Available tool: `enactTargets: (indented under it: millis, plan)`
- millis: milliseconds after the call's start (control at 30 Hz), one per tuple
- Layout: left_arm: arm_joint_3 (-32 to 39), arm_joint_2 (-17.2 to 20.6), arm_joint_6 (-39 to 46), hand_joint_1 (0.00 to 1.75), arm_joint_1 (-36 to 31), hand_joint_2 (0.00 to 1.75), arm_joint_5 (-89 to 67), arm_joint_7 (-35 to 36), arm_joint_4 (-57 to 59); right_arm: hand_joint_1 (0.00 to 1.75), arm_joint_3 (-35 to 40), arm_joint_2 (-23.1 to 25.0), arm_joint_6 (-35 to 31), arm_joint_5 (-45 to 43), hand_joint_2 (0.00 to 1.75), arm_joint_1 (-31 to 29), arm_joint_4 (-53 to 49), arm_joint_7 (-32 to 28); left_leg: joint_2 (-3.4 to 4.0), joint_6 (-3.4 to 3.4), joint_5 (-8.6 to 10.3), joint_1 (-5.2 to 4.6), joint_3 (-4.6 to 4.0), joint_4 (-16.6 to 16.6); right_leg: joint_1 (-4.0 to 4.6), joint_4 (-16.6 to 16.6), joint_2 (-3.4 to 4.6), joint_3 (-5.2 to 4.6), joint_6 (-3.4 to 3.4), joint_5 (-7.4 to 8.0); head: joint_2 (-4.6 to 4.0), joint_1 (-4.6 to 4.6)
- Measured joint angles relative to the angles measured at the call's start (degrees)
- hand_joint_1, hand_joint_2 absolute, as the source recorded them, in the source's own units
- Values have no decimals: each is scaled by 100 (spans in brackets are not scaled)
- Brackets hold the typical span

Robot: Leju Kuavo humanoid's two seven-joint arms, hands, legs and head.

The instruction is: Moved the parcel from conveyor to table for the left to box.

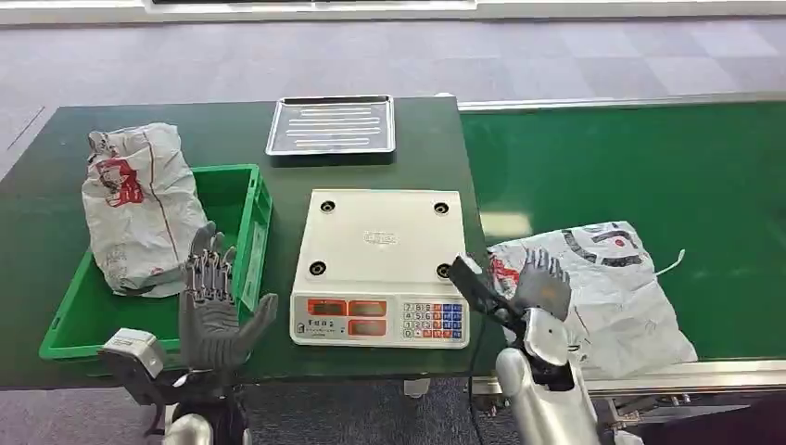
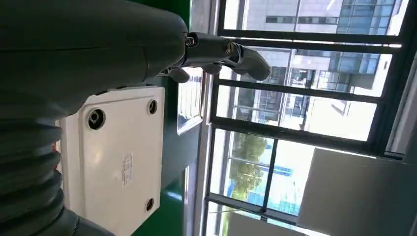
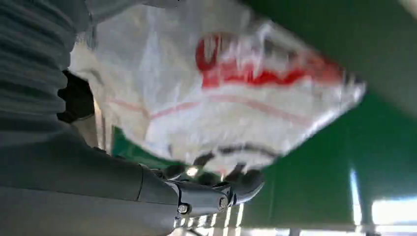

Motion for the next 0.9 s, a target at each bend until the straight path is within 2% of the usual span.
enactTargets:
  millis: [100, 233, 400, 600, 733, 900]
  plan:
    - [0, 0, 18, 0, -64, 175, -11, -2, 74, 0, 85, -41, 74, -105, 175, -38, 273, -68, -6, 0, 2, 0, -3, 0, 0, 0, -4, 0, 3, 3, 0, -2]
    - [11, 4, 83, 0, -51, 175, -13, -9, 48, 0, 173, -107, -265, 116, 175, -139, 288, 285, -8, -1, 3, 0, -4, 0, -1, 0, -3, 0, 3, 3, 2, 0]
    - [57, 4, 48, 0, 7, 175, -6, 0, -85, 0, 111, -149, -1518, 147, 175, -194, -288, 267, -11, -1, 2, -1, -2, 1, -2, 0, -2, -4, 3, 2, 0, -2]
    - [114, -2, -11, 0, -140, 175, 70, -85, 54, 0, -531, -301, -799, 328, 175, -194, -582, 459, -17, 2, 1, -1, -5, 2, -7, -2, -8, -1, 7, 2, 0, -2]
    - [120, -2, -11, 0, -242, 175, 94, -138, 245, 0, -897, -444, -732, 376, 175, -222, -405, 367, -16, 3, 2, -1, -3, 3, -11, -2, -5, -1, 11, 7, 0, 0]
    - [133, 2, 15, 0, -291, 175, 151, -212, 393, 0, -938, -743, -192, 461, 175, -452, 190, 201, -17, 3, 3, -1, -5, 4, -10, -2, -5, -1, 11, 7, 0, -2]
